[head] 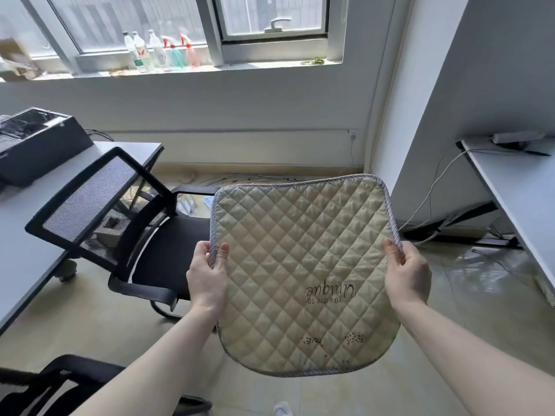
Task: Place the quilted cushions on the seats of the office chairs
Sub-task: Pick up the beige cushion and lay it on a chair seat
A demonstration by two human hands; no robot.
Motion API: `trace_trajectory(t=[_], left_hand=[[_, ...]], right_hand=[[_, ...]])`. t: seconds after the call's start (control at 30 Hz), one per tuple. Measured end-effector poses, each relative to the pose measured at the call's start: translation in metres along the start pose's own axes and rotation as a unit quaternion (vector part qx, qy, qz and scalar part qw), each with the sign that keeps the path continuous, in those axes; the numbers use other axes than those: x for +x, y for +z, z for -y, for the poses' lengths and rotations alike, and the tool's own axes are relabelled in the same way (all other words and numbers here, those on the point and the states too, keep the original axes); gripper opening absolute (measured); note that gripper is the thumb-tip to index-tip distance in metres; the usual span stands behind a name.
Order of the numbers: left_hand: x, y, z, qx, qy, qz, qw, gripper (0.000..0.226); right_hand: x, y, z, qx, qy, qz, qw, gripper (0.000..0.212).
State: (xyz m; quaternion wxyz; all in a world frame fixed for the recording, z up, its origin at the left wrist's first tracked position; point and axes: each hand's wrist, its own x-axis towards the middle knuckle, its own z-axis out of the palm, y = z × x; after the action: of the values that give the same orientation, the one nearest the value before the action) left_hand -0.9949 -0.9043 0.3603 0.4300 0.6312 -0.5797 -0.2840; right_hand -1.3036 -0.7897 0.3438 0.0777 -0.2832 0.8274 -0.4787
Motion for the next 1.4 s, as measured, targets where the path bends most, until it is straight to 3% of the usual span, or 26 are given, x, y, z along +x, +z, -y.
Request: trace_trajectory(t=[0.67, 1.4], left_hand=[[0.221, 0.093, 0.009, -0.029, -0.032, 0.032, 0.999, 0.033], [0.354, 0.149, 0.031, 0.026, -0.105, -0.127, 0.986, 0.032]], right_hand=[[0.154, 0.165, 0.074, -0.020, 0.002, 0.000, 1.000, 0.048], [0.319, 0.351, 0.133, 0.004, -0.080, 0.160, 0.984, 0.042]])
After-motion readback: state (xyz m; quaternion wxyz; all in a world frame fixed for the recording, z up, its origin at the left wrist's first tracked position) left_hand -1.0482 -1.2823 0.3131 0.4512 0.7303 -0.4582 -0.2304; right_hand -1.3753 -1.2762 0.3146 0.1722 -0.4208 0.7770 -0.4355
